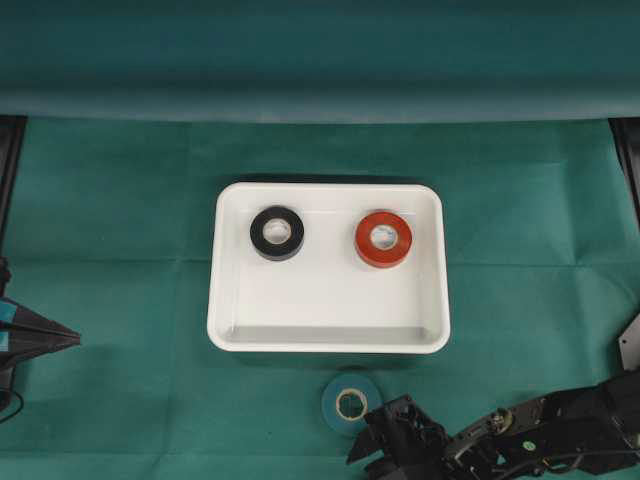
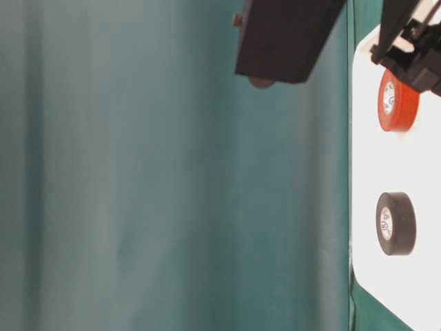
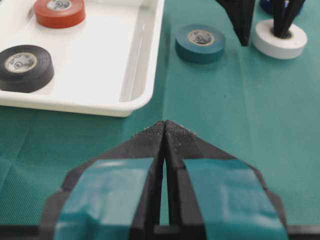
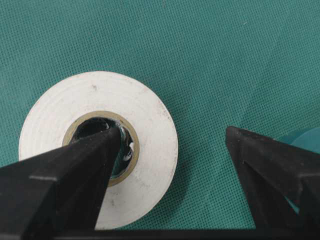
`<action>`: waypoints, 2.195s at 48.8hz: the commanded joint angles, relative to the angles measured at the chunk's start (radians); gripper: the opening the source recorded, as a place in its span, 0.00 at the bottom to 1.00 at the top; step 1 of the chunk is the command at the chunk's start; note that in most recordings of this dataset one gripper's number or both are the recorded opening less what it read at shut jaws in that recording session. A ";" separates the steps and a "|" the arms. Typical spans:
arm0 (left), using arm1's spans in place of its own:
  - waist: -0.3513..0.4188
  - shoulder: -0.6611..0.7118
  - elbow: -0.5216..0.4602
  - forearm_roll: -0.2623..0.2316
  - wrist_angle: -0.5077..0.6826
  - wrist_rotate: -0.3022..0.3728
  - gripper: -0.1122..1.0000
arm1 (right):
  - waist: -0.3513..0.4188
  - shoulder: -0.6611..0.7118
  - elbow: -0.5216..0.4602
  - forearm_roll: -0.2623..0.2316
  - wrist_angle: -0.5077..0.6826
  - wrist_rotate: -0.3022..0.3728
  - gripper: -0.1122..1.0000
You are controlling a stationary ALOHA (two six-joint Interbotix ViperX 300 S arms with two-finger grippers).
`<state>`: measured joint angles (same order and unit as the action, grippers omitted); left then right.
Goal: Put the tape into the white case with the right arm.
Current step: 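Lower the right gripper onto the white tape roll and grasp it, then carry the white tape roll into the tray below the red roll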
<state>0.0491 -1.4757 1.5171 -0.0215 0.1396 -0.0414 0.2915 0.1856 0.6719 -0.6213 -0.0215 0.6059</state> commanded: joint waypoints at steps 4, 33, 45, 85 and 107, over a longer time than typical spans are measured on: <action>0.000 0.009 -0.012 -0.002 -0.011 0.000 0.10 | 0.003 -0.014 -0.020 -0.002 0.000 0.002 0.59; 0.000 0.009 -0.012 -0.002 -0.011 0.000 0.10 | 0.008 -0.031 -0.035 0.000 0.041 0.003 0.11; 0.000 0.011 -0.012 -0.002 -0.011 0.000 0.10 | 0.017 -0.121 -0.038 -0.002 0.118 0.003 0.11; 0.000 0.009 -0.012 -0.002 -0.011 0.000 0.10 | -0.167 -0.259 -0.003 -0.002 0.322 0.000 0.11; 0.000 0.011 -0.012 -0.002 -0.011 0.000 0.10 | -0.407 -0.359 0.118 -0.002 0.265 -0.002 0.11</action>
<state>0.0491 -1.4757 1.5171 -0.0199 0.1396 -0.0414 -0.0874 -0.1473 0.7900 -0.6213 0.2684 0.6059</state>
